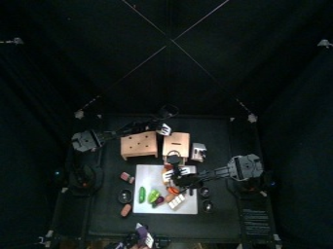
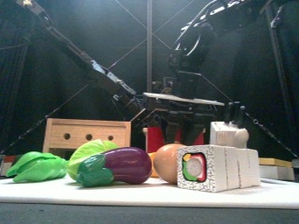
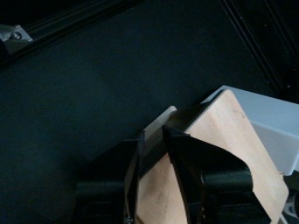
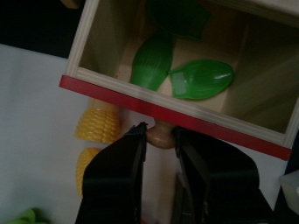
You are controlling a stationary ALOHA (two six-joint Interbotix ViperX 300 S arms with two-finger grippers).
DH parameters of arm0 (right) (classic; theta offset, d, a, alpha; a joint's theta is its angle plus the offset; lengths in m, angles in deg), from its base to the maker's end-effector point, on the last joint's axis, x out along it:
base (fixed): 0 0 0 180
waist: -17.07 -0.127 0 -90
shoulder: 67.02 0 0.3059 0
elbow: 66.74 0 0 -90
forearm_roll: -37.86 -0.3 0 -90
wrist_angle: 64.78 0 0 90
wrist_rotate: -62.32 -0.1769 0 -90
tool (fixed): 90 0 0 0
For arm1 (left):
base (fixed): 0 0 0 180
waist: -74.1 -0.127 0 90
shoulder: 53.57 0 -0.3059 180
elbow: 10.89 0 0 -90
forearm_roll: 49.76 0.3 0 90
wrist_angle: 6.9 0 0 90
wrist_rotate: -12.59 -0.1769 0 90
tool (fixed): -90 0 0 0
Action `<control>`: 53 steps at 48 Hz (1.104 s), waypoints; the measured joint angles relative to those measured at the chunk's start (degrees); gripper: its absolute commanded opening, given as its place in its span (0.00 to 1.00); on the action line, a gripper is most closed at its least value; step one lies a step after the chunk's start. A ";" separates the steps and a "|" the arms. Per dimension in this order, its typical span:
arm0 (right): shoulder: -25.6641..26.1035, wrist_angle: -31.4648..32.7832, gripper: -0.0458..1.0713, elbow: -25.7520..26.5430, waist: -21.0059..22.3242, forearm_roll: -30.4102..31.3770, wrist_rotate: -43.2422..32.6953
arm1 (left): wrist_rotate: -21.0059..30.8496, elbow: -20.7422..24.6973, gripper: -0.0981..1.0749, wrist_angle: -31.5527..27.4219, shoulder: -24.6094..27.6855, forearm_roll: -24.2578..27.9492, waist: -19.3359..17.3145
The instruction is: Open drawer
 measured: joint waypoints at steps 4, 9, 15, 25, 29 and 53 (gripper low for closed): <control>0.00 1.05 0.54 0.18 -0.62 -0.26 0.00 | -0.09 0.00 0.66 0.00 0.09 0.00 0.09; 0.00 2.20 0.54 0.53 -1.58 -0.70 -0.09 | -0.09 0.00 0.66 0.09 0.00 0.09 0.09; 0.00 2.64 0.54 1.05 -2.64 -1.14 -0.18 | 0.00 0.00 0.66 0.00 0.00 0.00 0.00; 0.00 2.72 0.54 1.49 -3.25 -1.58 -0.26 | 0.00 0.00 0.66 0.09 0.00 0.09 0.09; 0.00 2.72 0.54 1.49 -3.34 -2.02 -0.18 | 0.00 0.00 0.66 0.00 0.09 0.00 0.00; 0.00 2.72 0.67 1.58 -4.13 -1.23 -0.18 | -0.09 0.00 0.66 0.26 0.00 0.00 0.09</control>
